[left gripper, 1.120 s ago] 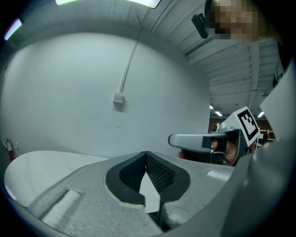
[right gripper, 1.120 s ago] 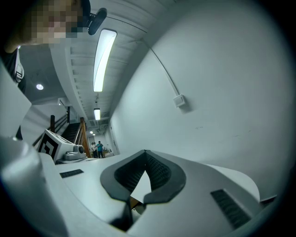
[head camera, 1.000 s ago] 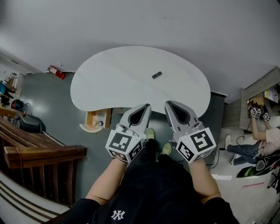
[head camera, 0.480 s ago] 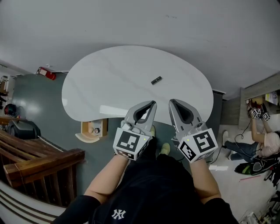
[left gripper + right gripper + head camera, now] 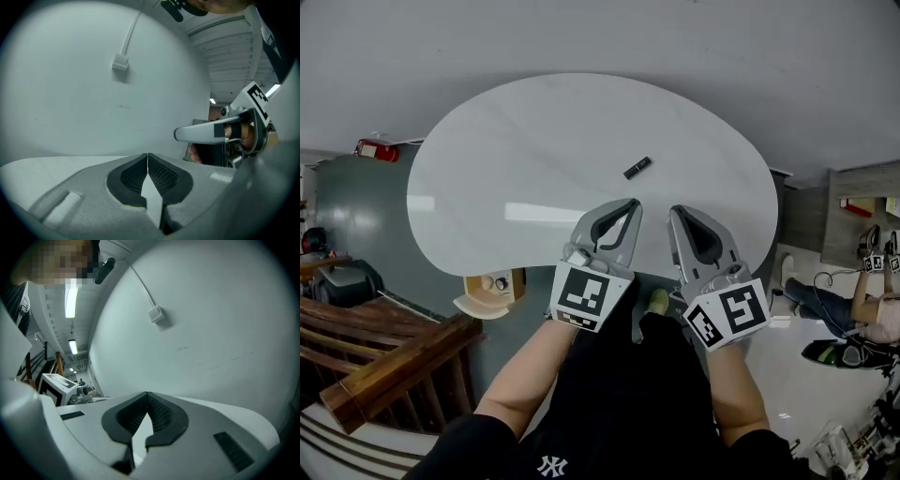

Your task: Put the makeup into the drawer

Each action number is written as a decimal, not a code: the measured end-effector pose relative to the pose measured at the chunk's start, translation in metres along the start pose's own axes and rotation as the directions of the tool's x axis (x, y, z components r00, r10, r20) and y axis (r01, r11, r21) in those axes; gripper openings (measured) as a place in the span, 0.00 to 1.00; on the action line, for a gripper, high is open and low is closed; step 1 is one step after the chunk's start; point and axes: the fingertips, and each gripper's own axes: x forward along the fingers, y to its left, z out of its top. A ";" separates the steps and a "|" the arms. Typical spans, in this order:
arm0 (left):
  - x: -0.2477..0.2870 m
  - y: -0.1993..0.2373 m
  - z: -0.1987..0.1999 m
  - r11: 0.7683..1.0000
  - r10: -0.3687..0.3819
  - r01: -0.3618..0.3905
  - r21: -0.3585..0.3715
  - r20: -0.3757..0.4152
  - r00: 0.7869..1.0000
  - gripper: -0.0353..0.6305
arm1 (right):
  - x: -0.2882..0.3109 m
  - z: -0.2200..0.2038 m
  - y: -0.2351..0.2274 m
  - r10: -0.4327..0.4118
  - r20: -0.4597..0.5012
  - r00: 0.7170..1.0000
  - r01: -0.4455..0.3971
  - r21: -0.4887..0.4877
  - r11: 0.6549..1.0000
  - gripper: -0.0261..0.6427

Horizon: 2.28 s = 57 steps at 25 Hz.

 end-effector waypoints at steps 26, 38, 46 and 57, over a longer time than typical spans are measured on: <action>0.112 0.061 -0.124 0.997 0.023 -0.013 0.077 -0.138 0.990 0.22 | 0.075 -0.096 -0.068 -0.080 -0.065 0.995 0.086 0.106 0.991 0.06; 0.134 0.069 -0.164 0.994 0.001 0.023 0.106 -0.224 0.975 0.26 | 0.080 -0.110 -0.077 -0.094 -0.076 0.993 0.102 0.114 0.988 0.06; 0.145 0.071 -0.177 0.992 -0.002 0.037 0.123 -0.276 0.961 0.26 | 0.082 -0.112 -0.082 -0.103 -0.081 0.991 0.112 0.114 0.987 0.06; 0.149 0.072 -0.183 0.983 0.034 0.028 0.181 -0.328 0.944 0.26 | 0.083 -0.113 -0.086 -0.119 -0.089 0.989 0.129 0.115 0.985 0.06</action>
